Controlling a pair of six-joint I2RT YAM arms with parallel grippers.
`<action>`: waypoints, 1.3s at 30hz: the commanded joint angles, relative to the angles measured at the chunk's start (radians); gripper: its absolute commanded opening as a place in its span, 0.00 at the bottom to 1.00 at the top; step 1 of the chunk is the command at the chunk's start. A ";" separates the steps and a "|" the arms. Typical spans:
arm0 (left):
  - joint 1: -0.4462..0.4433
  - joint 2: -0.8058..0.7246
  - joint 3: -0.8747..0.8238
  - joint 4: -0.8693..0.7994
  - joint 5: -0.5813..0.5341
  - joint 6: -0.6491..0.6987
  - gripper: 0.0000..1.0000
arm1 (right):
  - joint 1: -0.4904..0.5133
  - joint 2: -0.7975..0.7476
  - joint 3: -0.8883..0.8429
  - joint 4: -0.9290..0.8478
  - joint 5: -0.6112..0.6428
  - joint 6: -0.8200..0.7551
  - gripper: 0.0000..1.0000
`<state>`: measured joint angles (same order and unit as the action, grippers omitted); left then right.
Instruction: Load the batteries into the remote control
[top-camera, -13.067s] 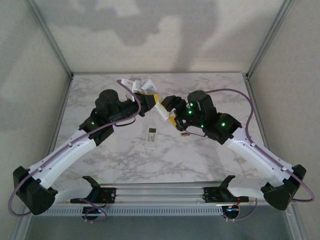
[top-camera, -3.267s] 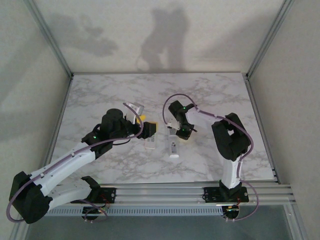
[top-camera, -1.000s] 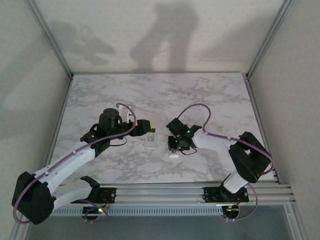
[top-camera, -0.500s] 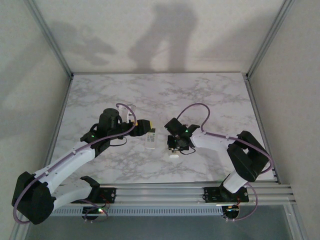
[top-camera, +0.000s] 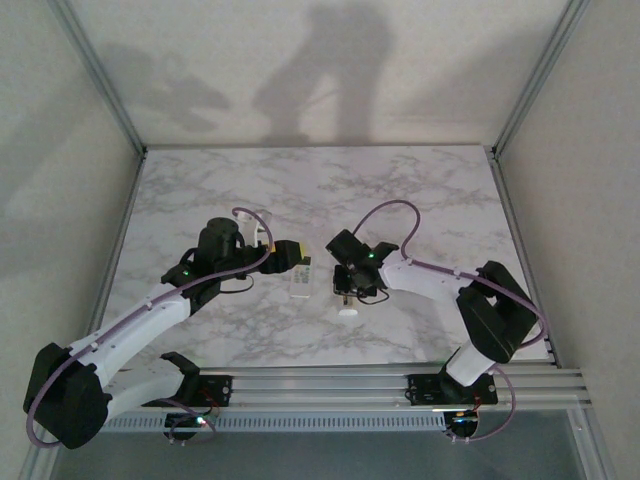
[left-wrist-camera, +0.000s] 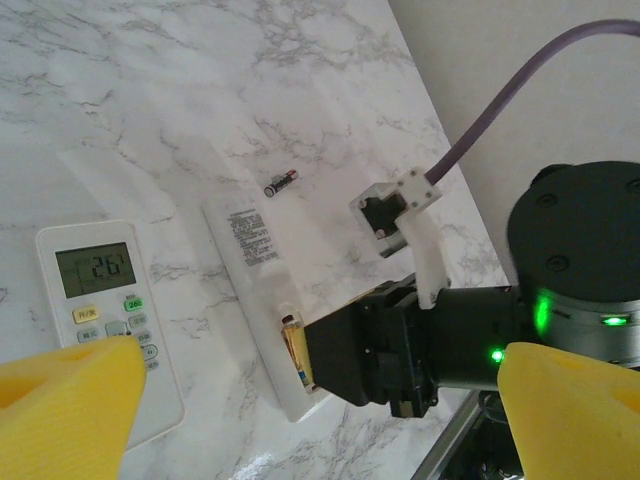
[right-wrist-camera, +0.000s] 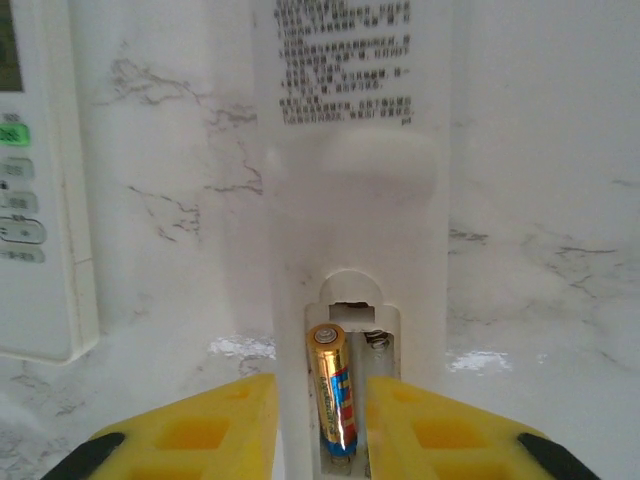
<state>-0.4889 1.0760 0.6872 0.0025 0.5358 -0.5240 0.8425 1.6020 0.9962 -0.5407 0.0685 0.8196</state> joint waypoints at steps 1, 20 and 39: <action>0.007 -0.011 -0.006 0.015 0.016 0.008 0.91 | 0.009 -0.030 0.043 -0.054 0.072 -0.006 0.28; 0.007 0.019 -0.005 0.025 0.010 0.014 0.91 | -0.007 0.090 0.046 -0.006 0.047 -0.030 0.15; 0.007 0.025 -0.015 0.053 0.021 -0.003 0.91 | 0.022 0.017 -0.070 0.025 0.002 0.067 0.12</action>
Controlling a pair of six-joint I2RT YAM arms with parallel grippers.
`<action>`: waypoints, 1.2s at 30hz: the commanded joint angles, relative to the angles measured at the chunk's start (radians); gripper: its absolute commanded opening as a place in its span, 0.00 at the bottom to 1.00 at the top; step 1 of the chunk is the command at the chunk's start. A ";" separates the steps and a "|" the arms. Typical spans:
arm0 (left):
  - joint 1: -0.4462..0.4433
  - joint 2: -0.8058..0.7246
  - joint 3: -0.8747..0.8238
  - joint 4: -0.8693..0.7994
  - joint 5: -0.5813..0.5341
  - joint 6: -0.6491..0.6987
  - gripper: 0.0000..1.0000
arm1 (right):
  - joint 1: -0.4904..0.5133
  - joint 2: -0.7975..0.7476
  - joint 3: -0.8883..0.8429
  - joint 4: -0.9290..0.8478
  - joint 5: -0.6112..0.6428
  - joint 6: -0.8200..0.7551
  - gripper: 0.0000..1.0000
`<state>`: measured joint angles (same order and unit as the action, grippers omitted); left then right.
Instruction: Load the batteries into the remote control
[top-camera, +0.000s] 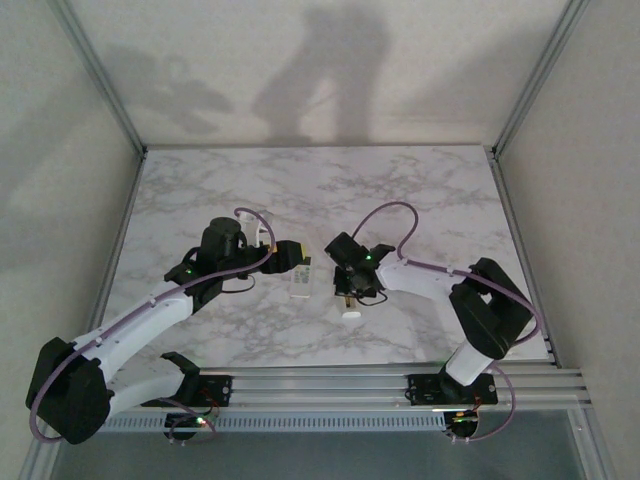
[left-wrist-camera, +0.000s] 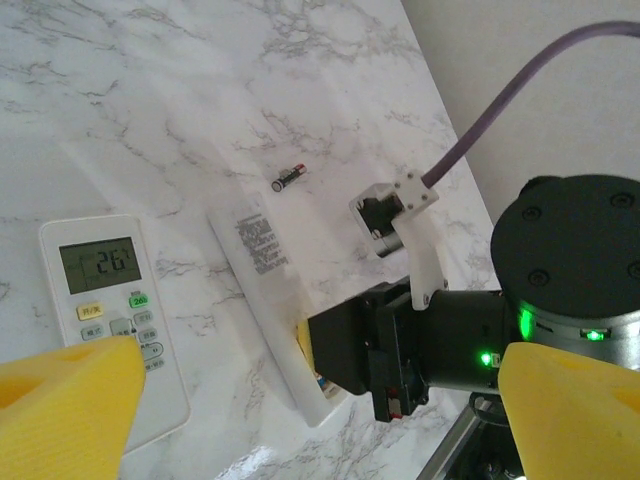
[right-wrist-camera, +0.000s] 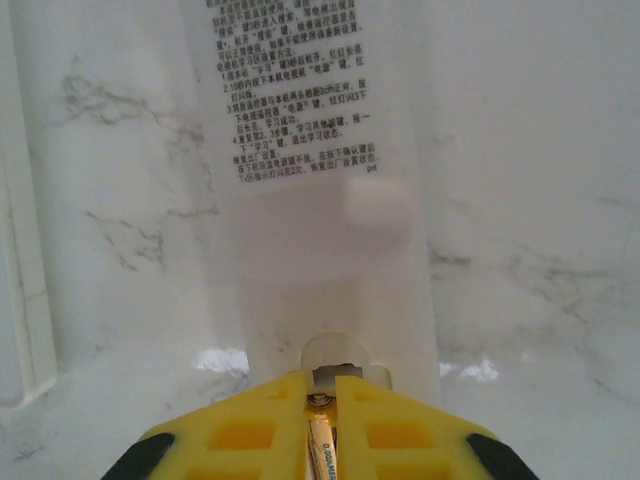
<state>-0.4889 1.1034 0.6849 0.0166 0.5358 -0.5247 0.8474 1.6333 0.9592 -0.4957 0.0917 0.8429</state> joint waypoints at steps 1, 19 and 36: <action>0.006 0.000 -0.012 0.042 0.023 -0.005 0.91 | 0.022 -0.006 -0.045 -0.008 -0.027 0.054 0.12; 0.006 -0.008 -0.013 0.034 0.021 -0.003 0.91 | 0.027 -0.082 0.060 -0.118 0.066 0.016 0.20; 0.006 -0.009 -0.013 0.023 0.016 0.010 0.92 | 0.030 0.062 -0.018 -0.023 -0.002 0.024 0.06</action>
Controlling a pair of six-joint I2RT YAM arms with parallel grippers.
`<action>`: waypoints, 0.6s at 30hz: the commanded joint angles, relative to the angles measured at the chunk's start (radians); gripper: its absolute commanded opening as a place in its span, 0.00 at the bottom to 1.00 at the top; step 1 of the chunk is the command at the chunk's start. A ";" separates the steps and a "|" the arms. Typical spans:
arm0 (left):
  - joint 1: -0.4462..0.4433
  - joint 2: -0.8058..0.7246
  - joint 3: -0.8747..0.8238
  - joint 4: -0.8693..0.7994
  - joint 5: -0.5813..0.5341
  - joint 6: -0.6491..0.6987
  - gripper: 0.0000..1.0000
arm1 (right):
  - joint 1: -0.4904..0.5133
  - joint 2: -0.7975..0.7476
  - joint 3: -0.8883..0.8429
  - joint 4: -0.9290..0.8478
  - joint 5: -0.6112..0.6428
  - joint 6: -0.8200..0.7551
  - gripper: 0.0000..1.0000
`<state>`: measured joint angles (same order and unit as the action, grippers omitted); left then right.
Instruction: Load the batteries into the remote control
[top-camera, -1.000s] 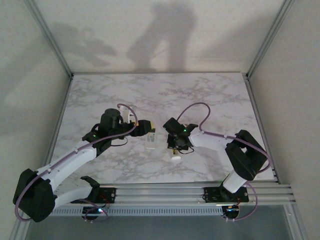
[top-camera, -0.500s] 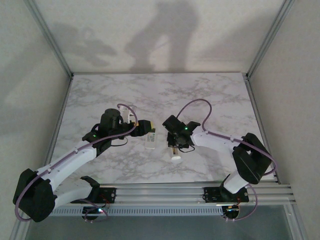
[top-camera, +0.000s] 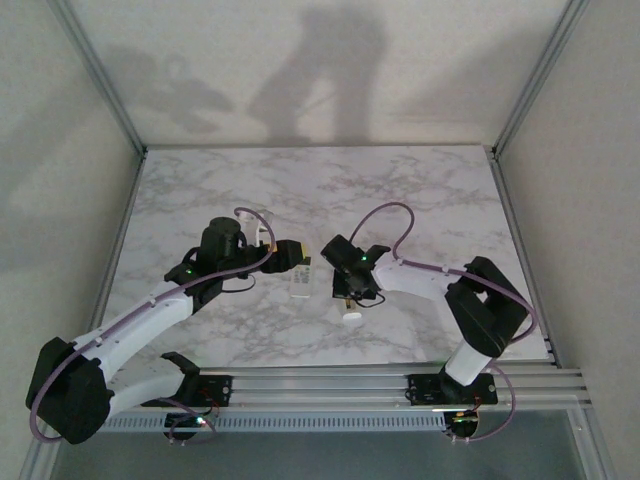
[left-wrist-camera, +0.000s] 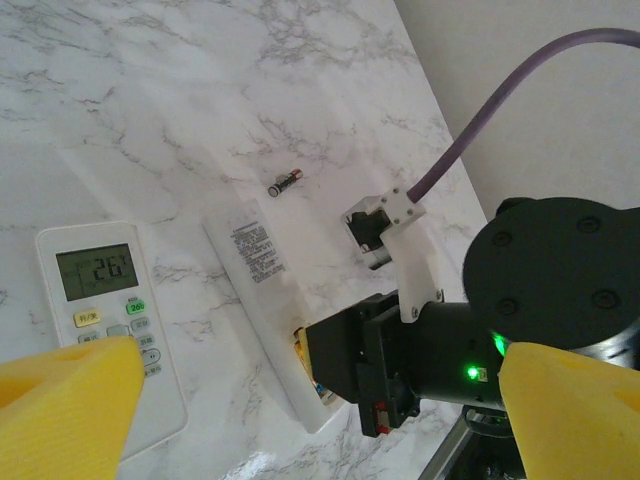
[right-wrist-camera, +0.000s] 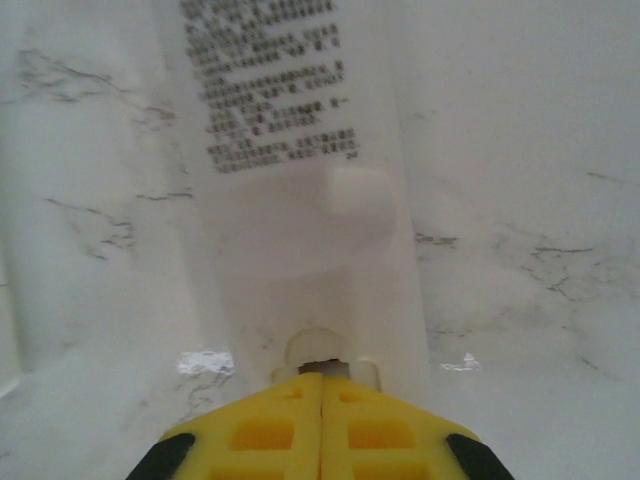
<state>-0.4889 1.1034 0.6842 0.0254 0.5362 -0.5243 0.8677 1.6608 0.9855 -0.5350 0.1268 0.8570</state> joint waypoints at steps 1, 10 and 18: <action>0.006 -0.011 -0.013 0.013 0.012 0.011 0.92 | 0.010 0.023 -0.044 0.015 -0.038 0.010 0.06; 0.006 -0.036 -0.007 0.016 -0.001 0.031 0.92 | -0.195 -0.138 0.110 -0.110 0.043 -0.065 0.33; 0.006 -0.109 -0.021 0.009 -0.025 0.068 0.92 | -0.348 0.067 0.282 -0.164 -0.084 0.087 0.37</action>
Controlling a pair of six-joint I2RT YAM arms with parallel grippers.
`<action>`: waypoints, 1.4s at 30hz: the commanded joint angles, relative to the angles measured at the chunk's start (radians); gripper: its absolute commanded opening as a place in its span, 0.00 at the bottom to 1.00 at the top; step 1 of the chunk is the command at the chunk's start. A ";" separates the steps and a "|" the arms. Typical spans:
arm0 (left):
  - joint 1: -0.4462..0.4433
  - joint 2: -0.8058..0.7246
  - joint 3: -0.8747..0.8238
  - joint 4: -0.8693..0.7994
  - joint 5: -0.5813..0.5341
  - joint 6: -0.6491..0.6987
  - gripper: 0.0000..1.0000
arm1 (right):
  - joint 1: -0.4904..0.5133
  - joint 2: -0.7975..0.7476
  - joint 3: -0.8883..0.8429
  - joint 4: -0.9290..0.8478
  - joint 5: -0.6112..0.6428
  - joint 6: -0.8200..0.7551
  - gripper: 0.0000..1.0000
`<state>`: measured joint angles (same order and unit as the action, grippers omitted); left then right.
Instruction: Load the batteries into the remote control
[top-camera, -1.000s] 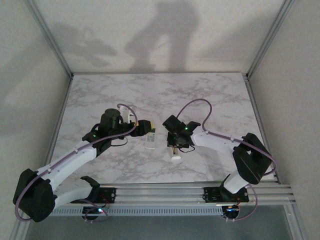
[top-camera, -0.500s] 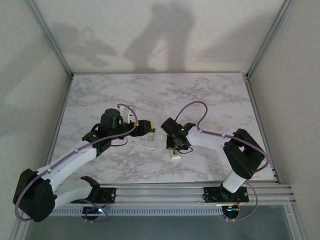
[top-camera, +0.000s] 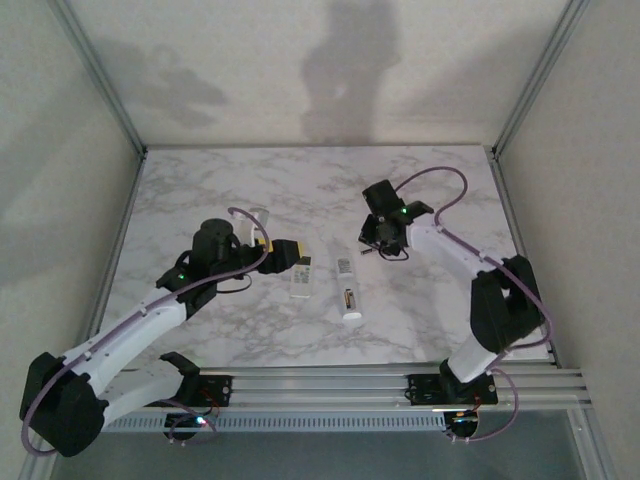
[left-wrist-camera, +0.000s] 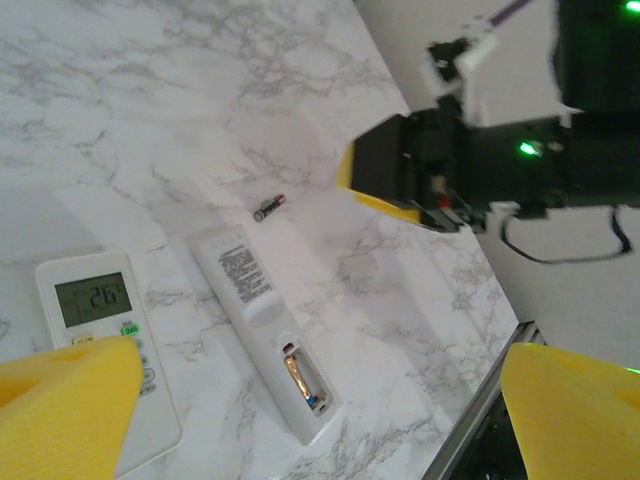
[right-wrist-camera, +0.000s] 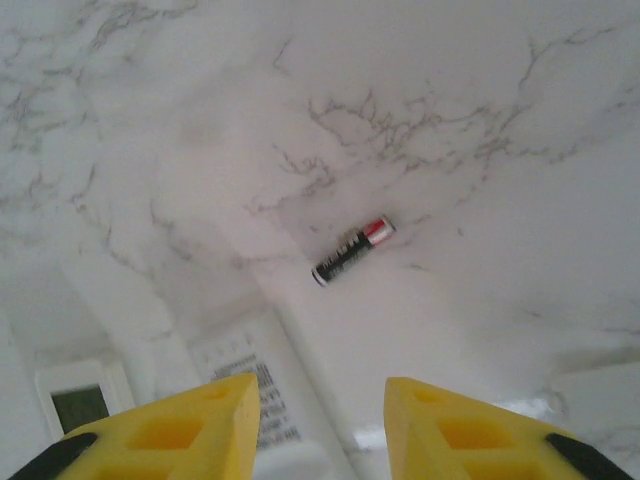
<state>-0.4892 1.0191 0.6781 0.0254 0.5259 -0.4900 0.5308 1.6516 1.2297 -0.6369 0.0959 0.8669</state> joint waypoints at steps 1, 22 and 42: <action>0.006 -0.028 -0.014 0.003 -0.015 0.039 0.92 | -0.022 0.106 0.051 -0.053 -0.072 0.097 0.37; 0.008 -0.021 -0.007 -0.027 -0.023 0.105 0.93 | -0.077 0.357 0.168 -0.089 -0.059 0.088 0.27; 0.008 -0.008 -0.003 -0.020 -0.021 0.097 0.94 | -0.079 0.240 0.134 -0.102 -0.003 -0.071 0.05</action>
<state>-0.4889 1.0054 0.6708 0.0017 0.5087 -0.4072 0.4549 1.9770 1.3830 -0.7006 0.0521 0.8448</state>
